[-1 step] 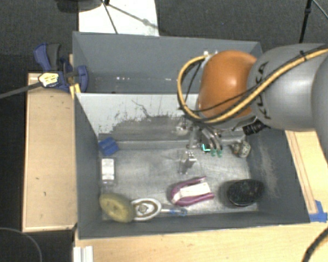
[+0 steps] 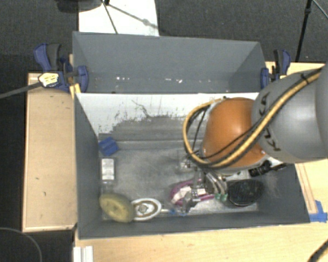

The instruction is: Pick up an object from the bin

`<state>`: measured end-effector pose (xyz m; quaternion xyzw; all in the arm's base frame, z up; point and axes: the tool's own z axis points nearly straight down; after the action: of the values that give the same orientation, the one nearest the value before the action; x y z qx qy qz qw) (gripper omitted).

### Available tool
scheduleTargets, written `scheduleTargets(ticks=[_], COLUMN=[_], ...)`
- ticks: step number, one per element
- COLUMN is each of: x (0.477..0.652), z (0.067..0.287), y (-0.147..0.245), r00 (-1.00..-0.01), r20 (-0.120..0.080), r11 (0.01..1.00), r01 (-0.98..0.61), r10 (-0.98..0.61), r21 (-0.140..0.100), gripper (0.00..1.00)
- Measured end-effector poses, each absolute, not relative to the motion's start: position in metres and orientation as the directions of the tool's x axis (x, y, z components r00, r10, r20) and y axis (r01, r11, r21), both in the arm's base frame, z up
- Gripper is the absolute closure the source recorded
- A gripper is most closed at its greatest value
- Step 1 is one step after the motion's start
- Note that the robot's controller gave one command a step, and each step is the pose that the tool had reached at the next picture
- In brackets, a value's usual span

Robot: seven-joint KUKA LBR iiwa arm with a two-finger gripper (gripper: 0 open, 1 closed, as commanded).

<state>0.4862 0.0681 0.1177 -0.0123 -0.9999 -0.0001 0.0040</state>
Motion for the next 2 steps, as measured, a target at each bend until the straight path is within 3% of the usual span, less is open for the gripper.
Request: scheduleTargets(ticks=[1,2], x=[0.4979,0.5004], z=[0.0711,0.0743], y=[0.038,0.0387], r00=[-0.995,-0.995], r20=[-0.003,-0.011], r11=[0.995,0.995], r01=[0.103,0.102], r10=[0.103,0.102], r21=[0.003,0.004], gripper=[0.0,1.0])
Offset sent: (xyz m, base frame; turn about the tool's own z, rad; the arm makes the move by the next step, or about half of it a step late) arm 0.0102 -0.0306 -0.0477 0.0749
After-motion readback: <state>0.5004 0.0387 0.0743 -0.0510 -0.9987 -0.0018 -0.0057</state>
